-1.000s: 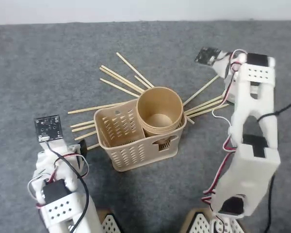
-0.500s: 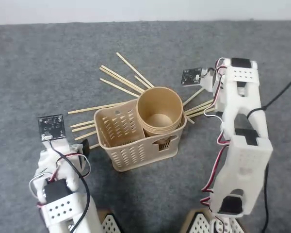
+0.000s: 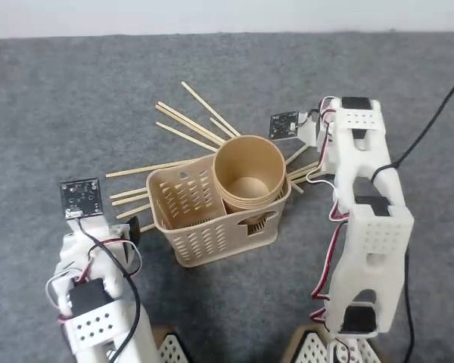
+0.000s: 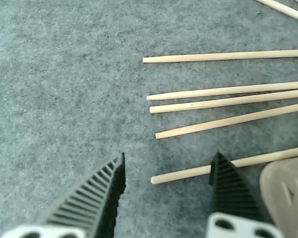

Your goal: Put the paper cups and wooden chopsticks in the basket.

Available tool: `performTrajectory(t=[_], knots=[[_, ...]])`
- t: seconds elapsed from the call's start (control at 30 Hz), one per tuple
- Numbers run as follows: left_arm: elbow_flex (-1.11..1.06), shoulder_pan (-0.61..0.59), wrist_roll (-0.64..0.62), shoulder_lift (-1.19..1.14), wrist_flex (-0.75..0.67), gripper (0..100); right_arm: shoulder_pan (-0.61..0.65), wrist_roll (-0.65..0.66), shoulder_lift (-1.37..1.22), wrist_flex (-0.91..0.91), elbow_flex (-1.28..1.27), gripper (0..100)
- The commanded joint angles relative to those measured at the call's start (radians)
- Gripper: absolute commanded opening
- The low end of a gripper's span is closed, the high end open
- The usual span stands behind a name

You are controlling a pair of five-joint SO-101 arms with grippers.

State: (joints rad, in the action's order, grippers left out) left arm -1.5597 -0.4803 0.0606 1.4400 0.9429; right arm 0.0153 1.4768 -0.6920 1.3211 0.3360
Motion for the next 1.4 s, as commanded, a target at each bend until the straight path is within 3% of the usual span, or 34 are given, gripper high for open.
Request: performTrajectory(t=[0.0,0.13,0.3,0.5,0.7,0.9,1.37], knots=[[0.004,0.003,-0.002,0.011,-0.02,26,0.002,0.014,-0.041,-0.061,0.009,21.7],[0.004,0.003,-0.002,0.011,-0.02,26,-0.002,0.012,-0.065,-0.117,0.009,19.5],[0.004,0.005,-0.002,0.011,-0.02,26,0.001,0.005,-0.05,-0.113,0.048,0.6],[0.004,0.005,-0.002,0.011,-0.02,26,-0.021,0.005,-0.007,-0.104,0.048,0.9],[0.004,0.005,-0.002,0.011,-0.02,26,-0.05,0.014,0.093,0.027,0.052,0.8],[0.004,0.005,-0.002,0.011,-0.02,26,-0.101,0.115,0.226,0.182,0.052,0.8],[0.004,0.005,-0.002,0.011,-0.02,26,-0.26,0.114,0.615,0.2,0.054,0.8]])
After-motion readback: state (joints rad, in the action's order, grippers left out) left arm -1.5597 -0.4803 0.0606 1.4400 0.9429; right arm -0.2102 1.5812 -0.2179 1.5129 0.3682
